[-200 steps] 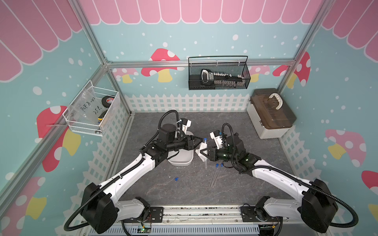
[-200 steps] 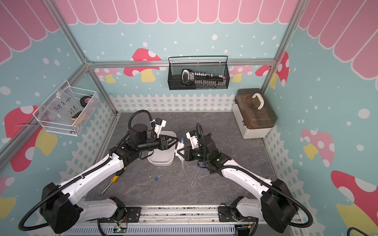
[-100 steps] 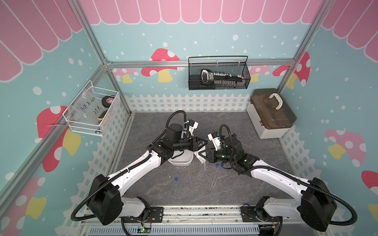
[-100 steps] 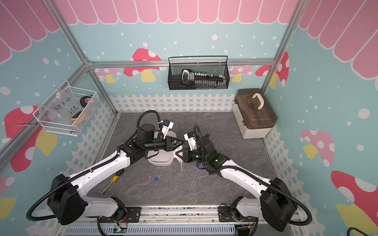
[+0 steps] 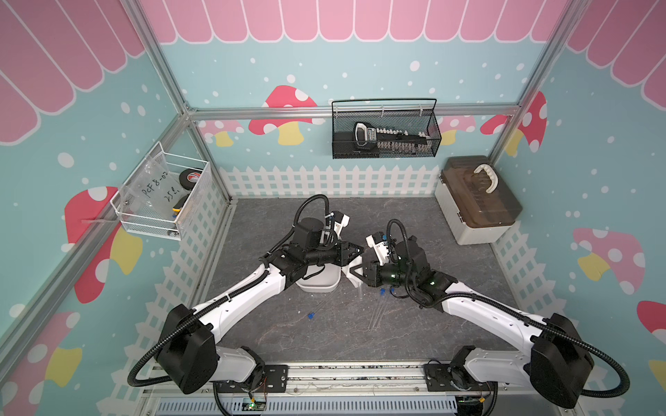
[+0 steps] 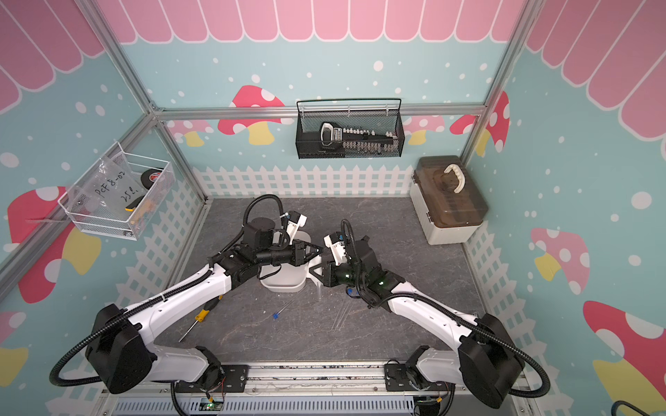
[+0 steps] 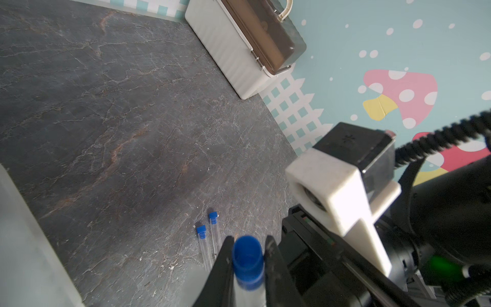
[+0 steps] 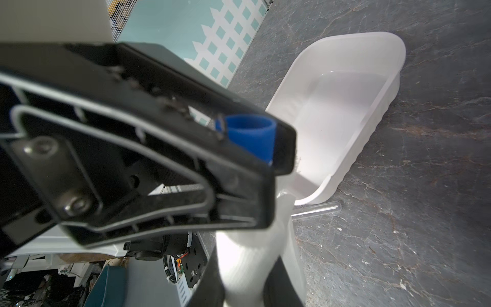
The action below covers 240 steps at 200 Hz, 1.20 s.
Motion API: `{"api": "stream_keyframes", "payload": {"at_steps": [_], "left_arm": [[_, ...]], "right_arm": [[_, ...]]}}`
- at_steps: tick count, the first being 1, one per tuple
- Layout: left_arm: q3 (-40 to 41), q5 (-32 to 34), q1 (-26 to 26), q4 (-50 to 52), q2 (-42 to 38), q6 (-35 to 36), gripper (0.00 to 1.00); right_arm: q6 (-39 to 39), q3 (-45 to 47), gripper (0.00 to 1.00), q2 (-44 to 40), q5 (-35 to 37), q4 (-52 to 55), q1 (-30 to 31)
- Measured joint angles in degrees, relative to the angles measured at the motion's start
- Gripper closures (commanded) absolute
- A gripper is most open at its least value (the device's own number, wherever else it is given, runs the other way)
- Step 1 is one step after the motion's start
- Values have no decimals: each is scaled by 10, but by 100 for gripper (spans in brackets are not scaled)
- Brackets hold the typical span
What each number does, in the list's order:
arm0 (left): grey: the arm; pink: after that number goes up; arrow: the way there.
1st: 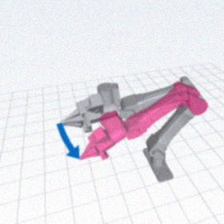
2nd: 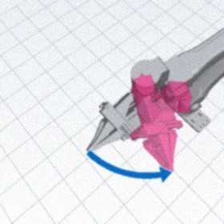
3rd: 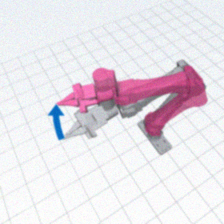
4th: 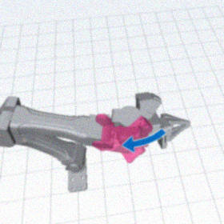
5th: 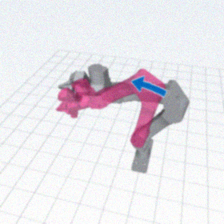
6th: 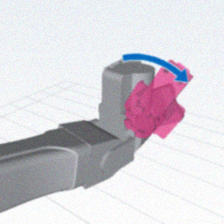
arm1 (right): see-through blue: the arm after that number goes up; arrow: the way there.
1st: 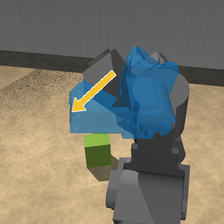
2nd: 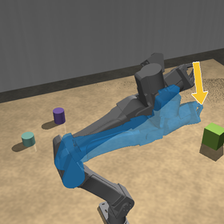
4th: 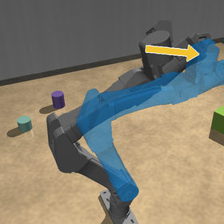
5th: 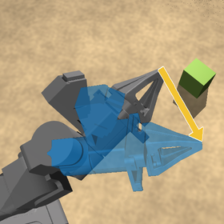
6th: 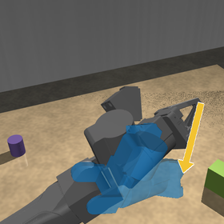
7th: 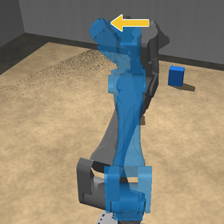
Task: Wipe the exteriors of test tubes
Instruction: Wipe the dirt from the test tube.
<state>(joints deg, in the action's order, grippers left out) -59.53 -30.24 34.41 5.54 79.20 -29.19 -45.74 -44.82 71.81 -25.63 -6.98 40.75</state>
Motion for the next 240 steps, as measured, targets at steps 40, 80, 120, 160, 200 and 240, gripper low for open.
{"api": "stream_keyframes", "payload": {"at_steps": [40,80,120,160,200,240], "left_arm": [[0,6,-3,-12,0,-12,84],[0,17,-14,-20,0,-23,84],[1,20,-16,-20,0,-33,84],[11,20,-18,-38,0,-41,84],[25,20,-23,-48,0,-47,84],[25,20,-24,-54,-7,-49,84]], "right_arm": [[0,3,80,-2,6,-2,2],[-8,34,80,-18,10,-15,9],[-18,54,81,-29,21,-38,17],[-20,51,80,-23,29,-42,19],[-17,16,79,10,38,-39,20],[-12,-23,80,35,43,-37,12]]}}
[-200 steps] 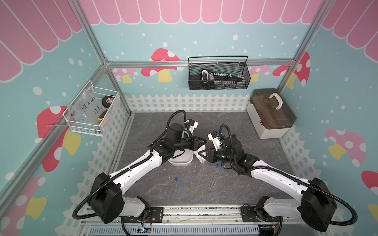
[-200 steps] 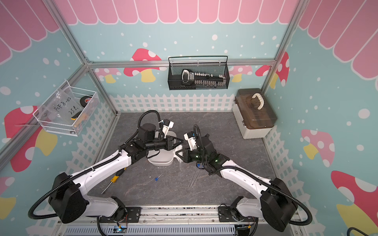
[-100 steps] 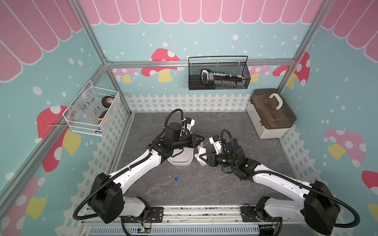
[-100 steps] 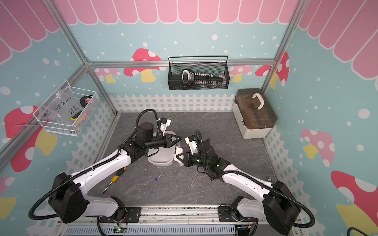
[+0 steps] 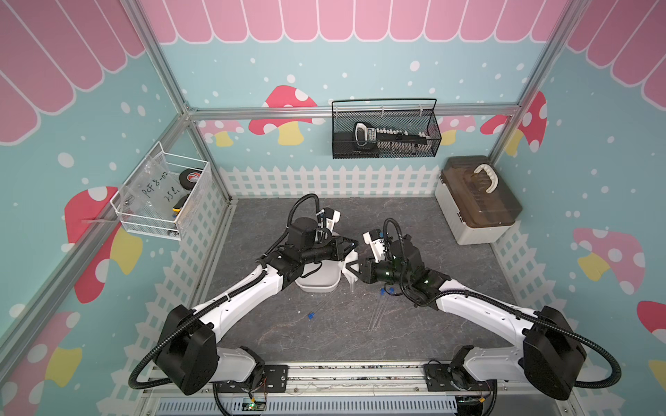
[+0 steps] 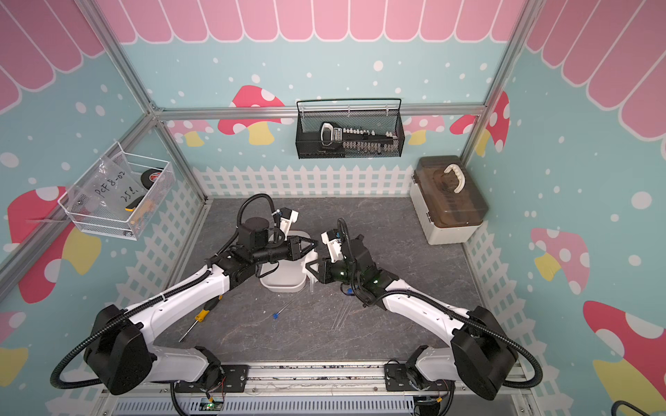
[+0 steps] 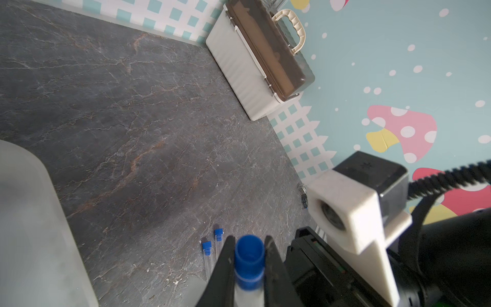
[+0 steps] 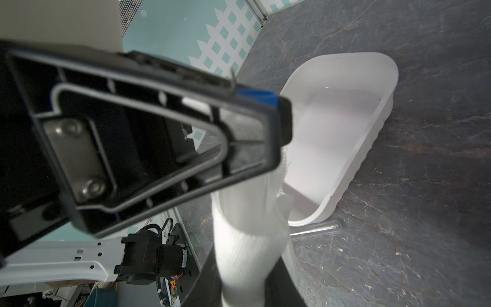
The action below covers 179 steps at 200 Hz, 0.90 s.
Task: Wipe the exteriors of test tubes
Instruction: Wipe the dirt from the test tube.
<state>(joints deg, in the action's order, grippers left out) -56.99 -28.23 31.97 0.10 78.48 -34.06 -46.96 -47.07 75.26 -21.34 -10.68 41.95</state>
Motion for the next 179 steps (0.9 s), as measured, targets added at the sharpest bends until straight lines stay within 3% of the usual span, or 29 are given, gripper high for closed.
{"api": "stream_keyframes", "payload": {"at_steps": [55,128,179], "left_arm": [[1,2,-5,-1,-3,-2,84],[1,4,-15,-2,-4,-7,84],[4,5,-16,-4,-4,-7,83]], "right_arm": [[-3,-12,81,15,-7,-6,0],[-29,57,81,3,-8,-29,50],[-32,58,79,4,-1,-39,50]]}}
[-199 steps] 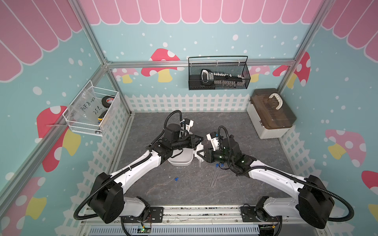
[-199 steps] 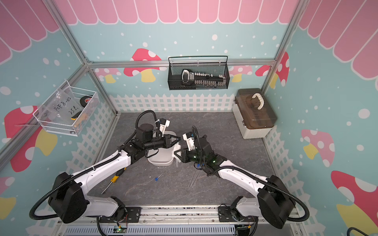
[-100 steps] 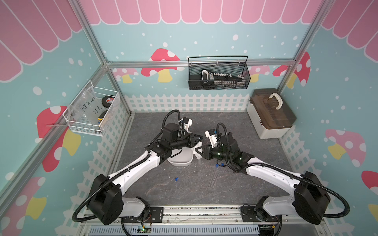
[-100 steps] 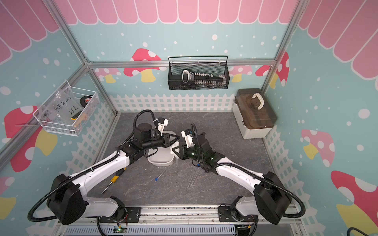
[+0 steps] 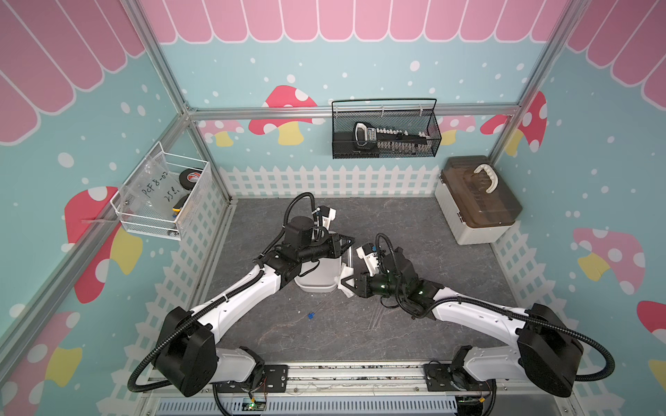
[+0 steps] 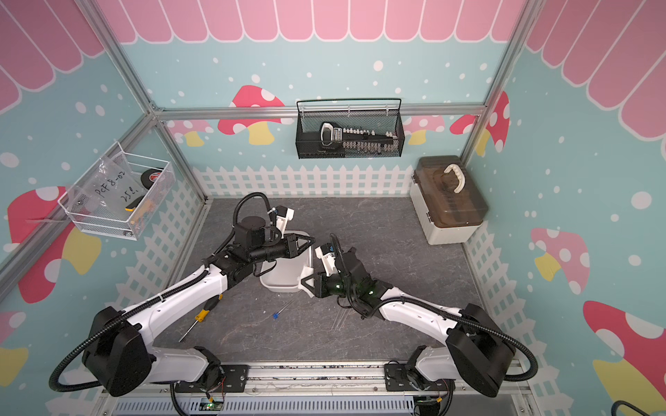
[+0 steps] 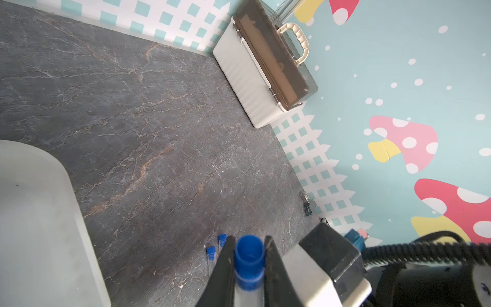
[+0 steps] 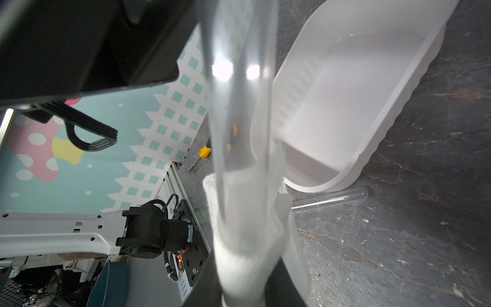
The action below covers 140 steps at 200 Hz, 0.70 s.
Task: Wipe the exteriors of test tubes
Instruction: Wipe the dirt from the test tube.
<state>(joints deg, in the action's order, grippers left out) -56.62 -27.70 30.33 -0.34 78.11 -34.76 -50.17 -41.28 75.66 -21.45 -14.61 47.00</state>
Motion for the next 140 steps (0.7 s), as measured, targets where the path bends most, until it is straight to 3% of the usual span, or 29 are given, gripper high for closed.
{"api": "stream_keyframes", "payload": {"at_steps": [79,140], "left_arm": [[14,-2,-2,-10,-11,-2,83],[14,-5,-3,-7,-13,-2,83]], "right_arm": [[17,-92,80,45,-26,3,-57],[12,-61,81,36,-23,2,-28]]}}
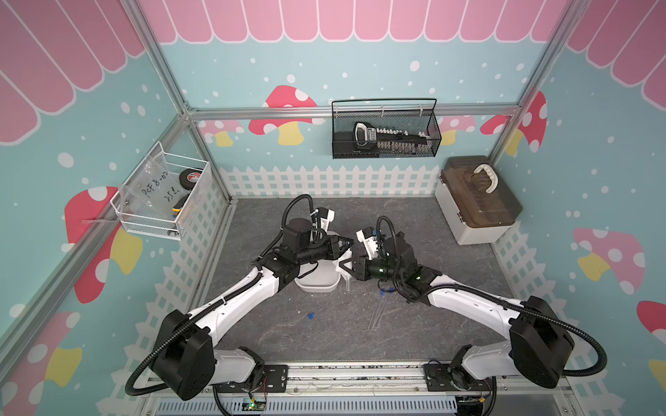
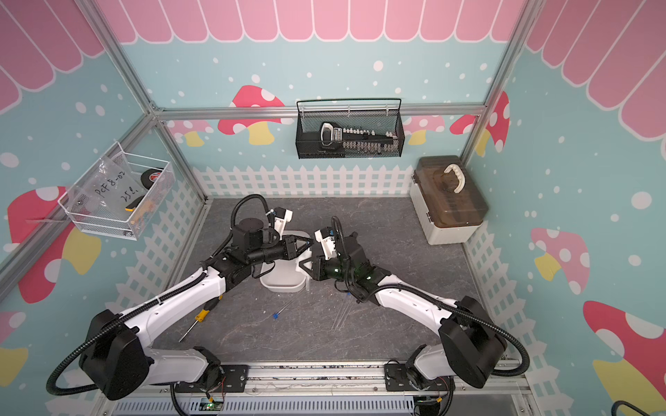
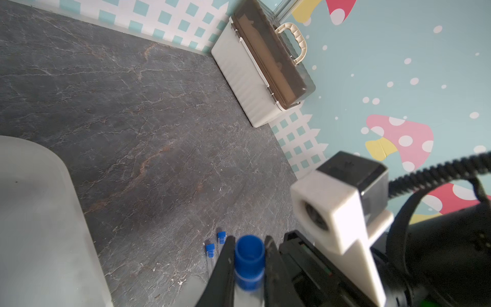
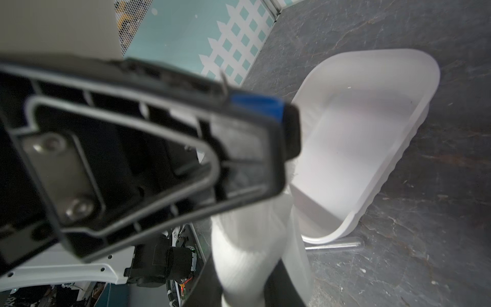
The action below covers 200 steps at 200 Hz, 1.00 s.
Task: Wipe the exteriors of test tubes
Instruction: Wipe the dirt from the test tube.
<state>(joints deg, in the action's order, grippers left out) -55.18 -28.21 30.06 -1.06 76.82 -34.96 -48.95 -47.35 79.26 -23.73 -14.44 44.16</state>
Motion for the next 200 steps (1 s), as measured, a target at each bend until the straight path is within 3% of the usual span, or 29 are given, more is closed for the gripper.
{"api": "stream_keyframes", "payload": {"at_steps": [76,152,200], "left_arm": [[0,-1,-5,9,0,0,83],[0,-1,-5,1,-7,0,83],[0,-4,-8,0,-8,-1,83]], "right_arm": [[-22,52,80,-6,8,-26,42],[16,-42,80,3,-6,18,-29],[24,-50,80,2,-12,33,-31]]}}
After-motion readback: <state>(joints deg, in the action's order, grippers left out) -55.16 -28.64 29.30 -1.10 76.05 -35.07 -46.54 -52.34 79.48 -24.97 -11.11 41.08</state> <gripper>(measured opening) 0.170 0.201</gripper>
